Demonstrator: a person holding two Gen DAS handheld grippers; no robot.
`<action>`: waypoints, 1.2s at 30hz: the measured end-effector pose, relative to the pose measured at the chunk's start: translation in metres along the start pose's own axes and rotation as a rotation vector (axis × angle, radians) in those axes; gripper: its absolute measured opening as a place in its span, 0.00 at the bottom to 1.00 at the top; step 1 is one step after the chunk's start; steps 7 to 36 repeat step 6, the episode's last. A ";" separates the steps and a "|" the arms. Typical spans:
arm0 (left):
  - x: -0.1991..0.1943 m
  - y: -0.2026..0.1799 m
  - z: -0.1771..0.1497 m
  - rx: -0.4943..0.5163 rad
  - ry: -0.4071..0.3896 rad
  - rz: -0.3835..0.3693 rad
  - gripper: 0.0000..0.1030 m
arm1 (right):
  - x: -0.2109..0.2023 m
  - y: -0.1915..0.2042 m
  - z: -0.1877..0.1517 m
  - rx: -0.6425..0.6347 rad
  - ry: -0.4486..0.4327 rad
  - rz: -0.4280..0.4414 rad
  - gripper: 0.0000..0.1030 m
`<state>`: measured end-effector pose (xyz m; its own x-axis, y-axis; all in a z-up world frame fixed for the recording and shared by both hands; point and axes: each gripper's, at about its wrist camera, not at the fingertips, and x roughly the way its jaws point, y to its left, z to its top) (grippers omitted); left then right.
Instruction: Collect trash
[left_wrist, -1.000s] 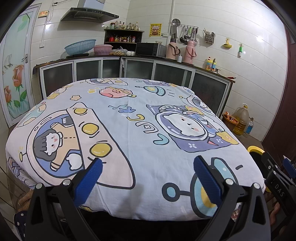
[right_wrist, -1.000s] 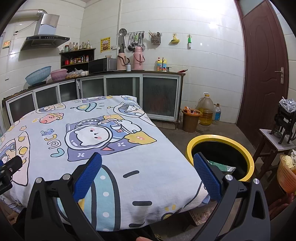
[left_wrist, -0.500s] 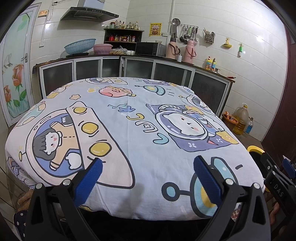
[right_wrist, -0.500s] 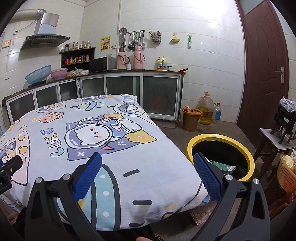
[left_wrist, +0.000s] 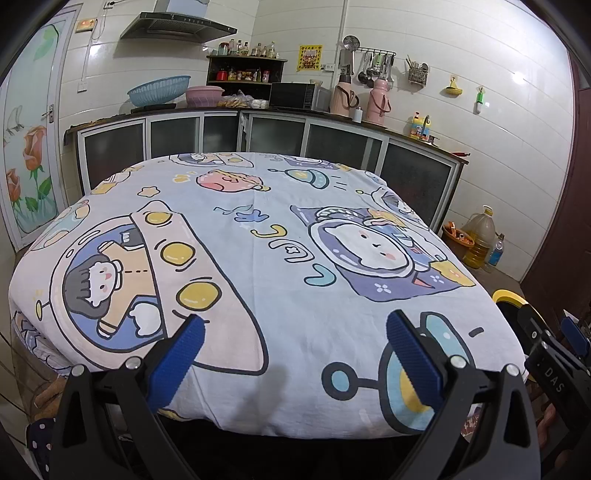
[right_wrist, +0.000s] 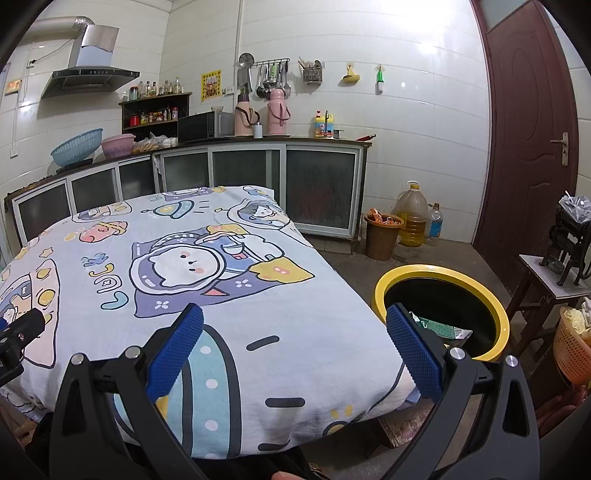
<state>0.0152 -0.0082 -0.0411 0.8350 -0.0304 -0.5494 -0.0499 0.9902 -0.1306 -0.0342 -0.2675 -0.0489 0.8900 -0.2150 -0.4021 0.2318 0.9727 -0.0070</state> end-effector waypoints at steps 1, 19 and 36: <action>0.001 0.000 0.000 -0.001 0.002 0.000 0.92 | 0.001 0.000 0.000 0.000 0.000 0.000 0.92; 0.002 0.001 0.000 -0.003 0.005 -0.001 0.92 | 0.000 0.000 0.000 -0.001 0.000 0.000 0.92; 0.002 0.001 0.000 -0.003 0.005 -0.001 0.92 | 0.000 0.000 0.000 -0.001 0.000 0.000 0.92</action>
